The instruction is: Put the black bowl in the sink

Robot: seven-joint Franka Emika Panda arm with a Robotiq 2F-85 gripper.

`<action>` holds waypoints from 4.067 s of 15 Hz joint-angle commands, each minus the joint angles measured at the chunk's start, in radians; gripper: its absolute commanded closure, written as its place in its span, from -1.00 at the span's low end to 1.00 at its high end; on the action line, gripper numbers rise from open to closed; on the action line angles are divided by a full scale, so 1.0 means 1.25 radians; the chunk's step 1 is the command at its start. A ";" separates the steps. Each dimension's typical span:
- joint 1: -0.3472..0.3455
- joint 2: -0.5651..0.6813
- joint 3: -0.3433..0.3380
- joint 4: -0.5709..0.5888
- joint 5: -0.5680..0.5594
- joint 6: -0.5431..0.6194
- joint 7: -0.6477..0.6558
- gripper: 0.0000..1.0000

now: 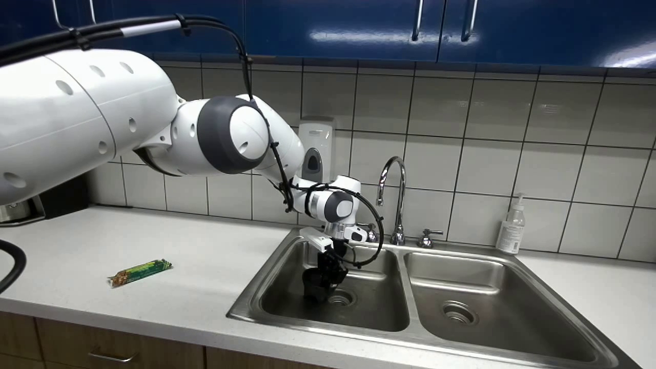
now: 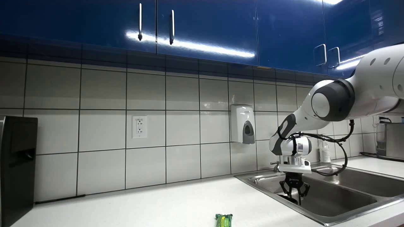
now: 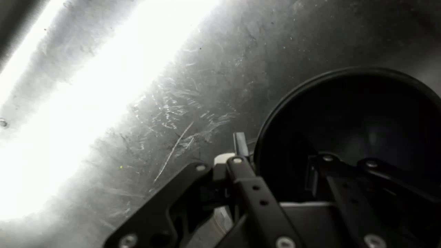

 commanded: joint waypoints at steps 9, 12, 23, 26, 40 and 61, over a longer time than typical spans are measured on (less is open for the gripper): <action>-0.005 -0.006 0.000 0.031 -0.011 -0.021 -0.023 -1.00; -0.004 -0.026 -0.002 0.007 -0.010 -0.006 -0.031 -1.00; 0.026 -0.237 -0.005 -0.194 -0.012 0.049 -0.112 -1.00; 0.043 -0.322 -0.010 -0.281 -0.023 0.038 -0.135 -1.00; 0.075 -0.685 0.011 -0.661 -0.108 0.027 -0.236 -1.00; 0.134 -1.200 0.015 -1.059 -0.199 -0.036 -0.483 -1.00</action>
